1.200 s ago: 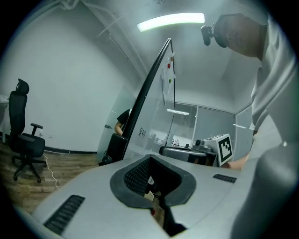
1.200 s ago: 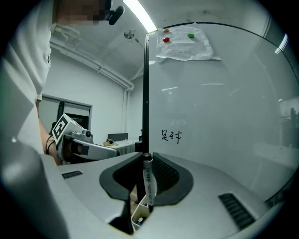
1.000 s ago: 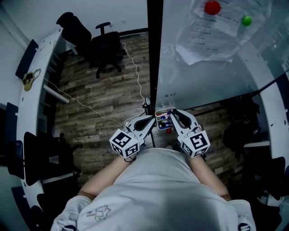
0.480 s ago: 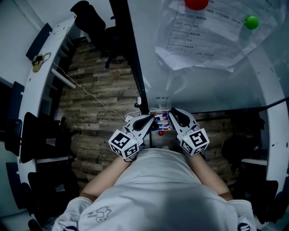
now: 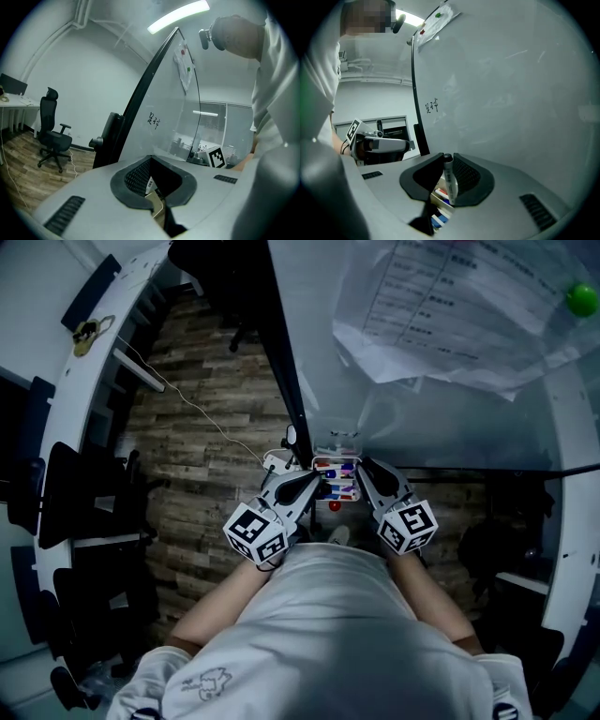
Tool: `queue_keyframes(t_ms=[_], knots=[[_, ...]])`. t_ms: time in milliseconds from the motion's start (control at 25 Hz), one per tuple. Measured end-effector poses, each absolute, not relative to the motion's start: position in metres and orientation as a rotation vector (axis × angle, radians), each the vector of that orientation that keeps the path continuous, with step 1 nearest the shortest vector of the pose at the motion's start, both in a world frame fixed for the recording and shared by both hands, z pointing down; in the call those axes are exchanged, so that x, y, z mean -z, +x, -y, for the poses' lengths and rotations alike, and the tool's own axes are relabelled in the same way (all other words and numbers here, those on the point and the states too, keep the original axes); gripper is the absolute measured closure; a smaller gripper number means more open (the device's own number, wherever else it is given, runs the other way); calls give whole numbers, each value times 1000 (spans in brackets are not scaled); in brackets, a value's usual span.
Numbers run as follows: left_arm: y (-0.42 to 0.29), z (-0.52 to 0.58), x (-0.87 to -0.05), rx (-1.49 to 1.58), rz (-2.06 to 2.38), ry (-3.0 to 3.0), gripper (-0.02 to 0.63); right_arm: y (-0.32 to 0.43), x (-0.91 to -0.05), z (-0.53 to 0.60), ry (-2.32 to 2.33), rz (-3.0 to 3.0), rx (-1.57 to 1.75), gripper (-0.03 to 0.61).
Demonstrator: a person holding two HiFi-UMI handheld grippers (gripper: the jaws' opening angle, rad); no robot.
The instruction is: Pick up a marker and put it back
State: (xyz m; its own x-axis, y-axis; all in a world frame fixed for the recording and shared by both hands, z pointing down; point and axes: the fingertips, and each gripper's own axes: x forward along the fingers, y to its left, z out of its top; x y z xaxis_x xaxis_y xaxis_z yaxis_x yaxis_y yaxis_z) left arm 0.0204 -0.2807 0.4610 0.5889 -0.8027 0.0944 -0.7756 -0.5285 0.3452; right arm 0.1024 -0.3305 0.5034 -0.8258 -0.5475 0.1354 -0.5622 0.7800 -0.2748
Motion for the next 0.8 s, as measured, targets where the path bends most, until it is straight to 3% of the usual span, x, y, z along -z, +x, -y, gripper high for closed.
queue_keyframes(t_ms=[560, 800], knots=[[31, 284, -491, 89, 1207, 2416, 609, 110, -532, 330, 897, 2862, -579, 503], [36, 282, -497, 93, 1181, 2405, 609, 116, -533, 330, 921, 2846, -568, 459]])
